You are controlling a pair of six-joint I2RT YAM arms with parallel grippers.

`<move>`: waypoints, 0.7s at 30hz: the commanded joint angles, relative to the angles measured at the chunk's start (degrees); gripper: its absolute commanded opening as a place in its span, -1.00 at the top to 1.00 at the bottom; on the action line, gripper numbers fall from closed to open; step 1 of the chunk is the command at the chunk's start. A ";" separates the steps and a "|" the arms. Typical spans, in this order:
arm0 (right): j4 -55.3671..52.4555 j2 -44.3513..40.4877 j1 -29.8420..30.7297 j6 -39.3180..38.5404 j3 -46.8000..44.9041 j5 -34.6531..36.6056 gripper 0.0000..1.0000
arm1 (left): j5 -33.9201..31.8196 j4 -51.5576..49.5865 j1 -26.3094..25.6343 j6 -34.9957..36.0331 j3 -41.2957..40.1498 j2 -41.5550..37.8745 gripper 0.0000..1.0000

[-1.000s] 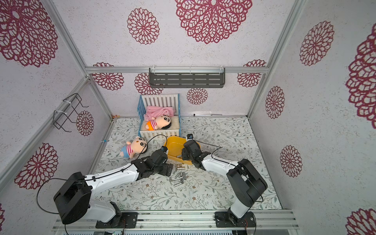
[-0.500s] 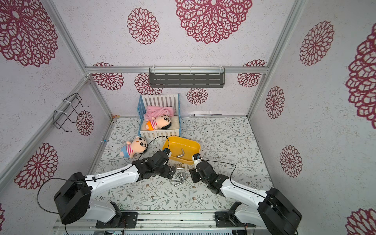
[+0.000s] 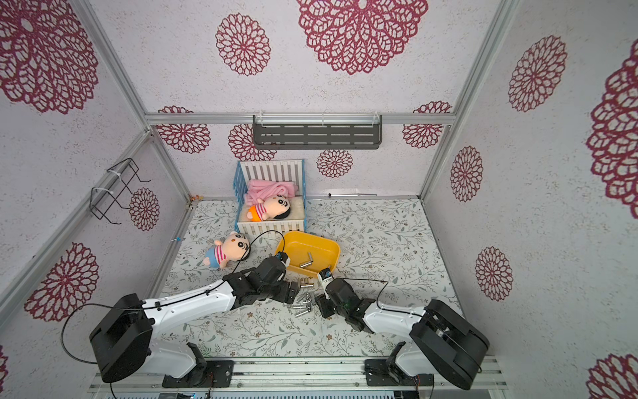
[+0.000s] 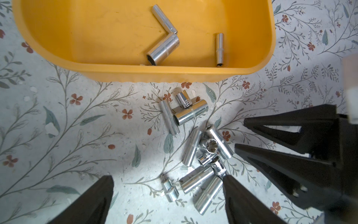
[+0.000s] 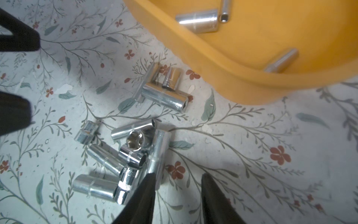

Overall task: Put the screws on the desktop into the storage box
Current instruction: Pick up the screw from the center of the board.

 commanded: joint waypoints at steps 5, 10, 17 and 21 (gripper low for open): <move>3.02 0.49 1.02 0.12 2.13 -0.10 0.14 | -0.17 1.66 -1.11 -1.71 0.86 0.70 -0.88; 2.87 1.28 1.44 -0.06 2.67 -0.07 0.14 | -1.05 1.66 -1.14 -1.65 0.86 1.03 -0.88; 1.93 2.98 2.27 -0.32 3.89 0.23 0.17 | -1.41 1.57 -1.19 -0.96 1.29 1.18 -0.89; 1.22 3.09 2.55 -0.50 4.21 1.65 0.23 | -2.08 1.35 -1.21 -0.71 1.46 1.21 -0.89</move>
